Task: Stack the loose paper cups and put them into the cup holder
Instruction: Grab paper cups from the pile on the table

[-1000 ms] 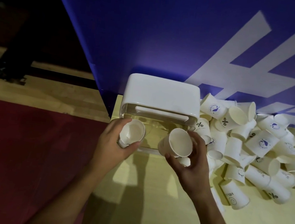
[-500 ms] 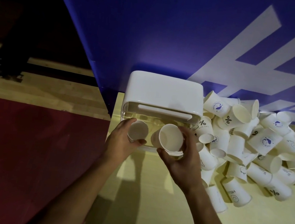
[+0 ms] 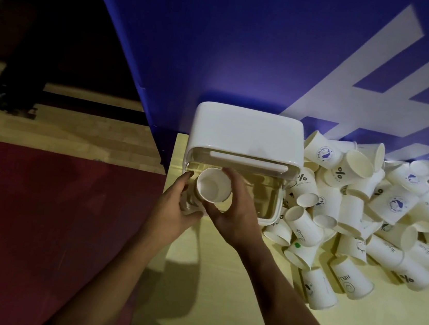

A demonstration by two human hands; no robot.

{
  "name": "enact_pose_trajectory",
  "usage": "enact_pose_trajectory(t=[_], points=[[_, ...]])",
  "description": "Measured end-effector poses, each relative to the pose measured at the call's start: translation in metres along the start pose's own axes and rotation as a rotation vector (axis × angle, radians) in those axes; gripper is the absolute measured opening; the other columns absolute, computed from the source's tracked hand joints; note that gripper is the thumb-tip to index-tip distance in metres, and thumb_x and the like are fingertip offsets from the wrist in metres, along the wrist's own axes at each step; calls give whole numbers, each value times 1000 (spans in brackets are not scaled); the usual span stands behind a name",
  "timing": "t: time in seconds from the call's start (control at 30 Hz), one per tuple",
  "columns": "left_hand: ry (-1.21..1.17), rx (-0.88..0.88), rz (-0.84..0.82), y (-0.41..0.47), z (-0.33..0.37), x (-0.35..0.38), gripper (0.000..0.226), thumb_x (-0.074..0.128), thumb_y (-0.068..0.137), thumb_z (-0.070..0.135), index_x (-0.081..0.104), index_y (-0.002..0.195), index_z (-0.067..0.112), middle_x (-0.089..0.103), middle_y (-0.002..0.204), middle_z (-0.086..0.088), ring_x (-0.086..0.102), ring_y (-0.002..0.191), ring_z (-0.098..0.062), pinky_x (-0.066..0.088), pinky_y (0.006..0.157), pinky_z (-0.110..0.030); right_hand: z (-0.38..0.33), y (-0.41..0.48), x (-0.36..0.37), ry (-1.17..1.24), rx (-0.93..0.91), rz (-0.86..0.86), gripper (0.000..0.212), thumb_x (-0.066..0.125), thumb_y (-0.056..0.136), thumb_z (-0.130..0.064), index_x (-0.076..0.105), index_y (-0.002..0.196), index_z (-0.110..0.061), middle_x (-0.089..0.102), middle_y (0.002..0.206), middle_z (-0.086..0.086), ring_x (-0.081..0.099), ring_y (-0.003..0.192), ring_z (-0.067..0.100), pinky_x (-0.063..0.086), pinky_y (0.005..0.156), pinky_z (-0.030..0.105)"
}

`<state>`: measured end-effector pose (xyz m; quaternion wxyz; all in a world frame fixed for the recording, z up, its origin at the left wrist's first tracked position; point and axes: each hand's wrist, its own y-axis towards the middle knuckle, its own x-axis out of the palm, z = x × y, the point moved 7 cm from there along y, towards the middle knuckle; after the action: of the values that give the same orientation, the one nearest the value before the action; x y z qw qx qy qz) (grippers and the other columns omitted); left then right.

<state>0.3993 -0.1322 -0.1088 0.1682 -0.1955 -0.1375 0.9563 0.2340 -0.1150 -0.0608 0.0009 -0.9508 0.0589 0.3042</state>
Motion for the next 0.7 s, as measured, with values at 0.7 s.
enact_pose_trajectory(t=[0.7], points=[[-29, -29, -71, -6, -7, 14, 83, 71, 77, 36, 37, 152, 44, 67, 131, 12, 62, 125, -11, 51, 106, -51, 40, 11, 19, 2, 79, -225, 83, 84, 82, -40, 43, 152, -26, 52, 147, -10, 46, 133, 3, 40, 112, 26]])
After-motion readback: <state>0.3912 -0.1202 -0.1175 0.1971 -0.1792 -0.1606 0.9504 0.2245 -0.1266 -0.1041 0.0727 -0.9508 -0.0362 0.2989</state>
